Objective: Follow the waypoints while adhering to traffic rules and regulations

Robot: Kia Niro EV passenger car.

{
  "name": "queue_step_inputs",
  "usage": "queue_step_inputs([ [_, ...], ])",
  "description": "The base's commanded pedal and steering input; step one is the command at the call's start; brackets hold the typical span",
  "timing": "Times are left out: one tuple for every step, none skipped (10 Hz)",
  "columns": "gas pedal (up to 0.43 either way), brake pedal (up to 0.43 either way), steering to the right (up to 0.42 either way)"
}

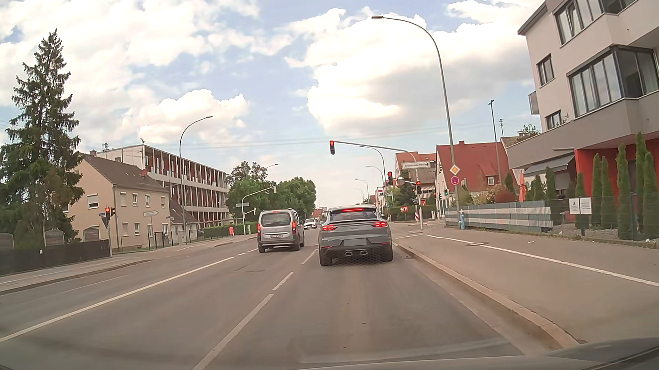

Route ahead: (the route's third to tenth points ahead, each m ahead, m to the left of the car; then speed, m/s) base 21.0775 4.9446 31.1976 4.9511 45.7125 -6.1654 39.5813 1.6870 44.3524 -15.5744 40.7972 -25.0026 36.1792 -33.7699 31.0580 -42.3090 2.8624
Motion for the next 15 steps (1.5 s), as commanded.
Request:
queue_step_inputs([
  [0.000, 0.152, 0.001],
  [0.000, 0.152, 0.001],
  [0.000, 0.159, 0.001],
  [0.000, 0.152, 0.001],
  [0.000, 0.159, 0.001],
  [0.000, 0.159, 0.001],
  [0.000, 0.159, 0.001],
  [0.000, 0.159, 0.000],
  [0.000, 0.159, 0.000],
  [0.000, 0.159, 0.001],
  [0.000, 0.165, 0.001],
  [0.000, 0.171, 0.001],
  [0.000, 0.171, 0.001],
  [0.000, 0.171, 0.001],
  [0.000, 0.171, 0.001],
])
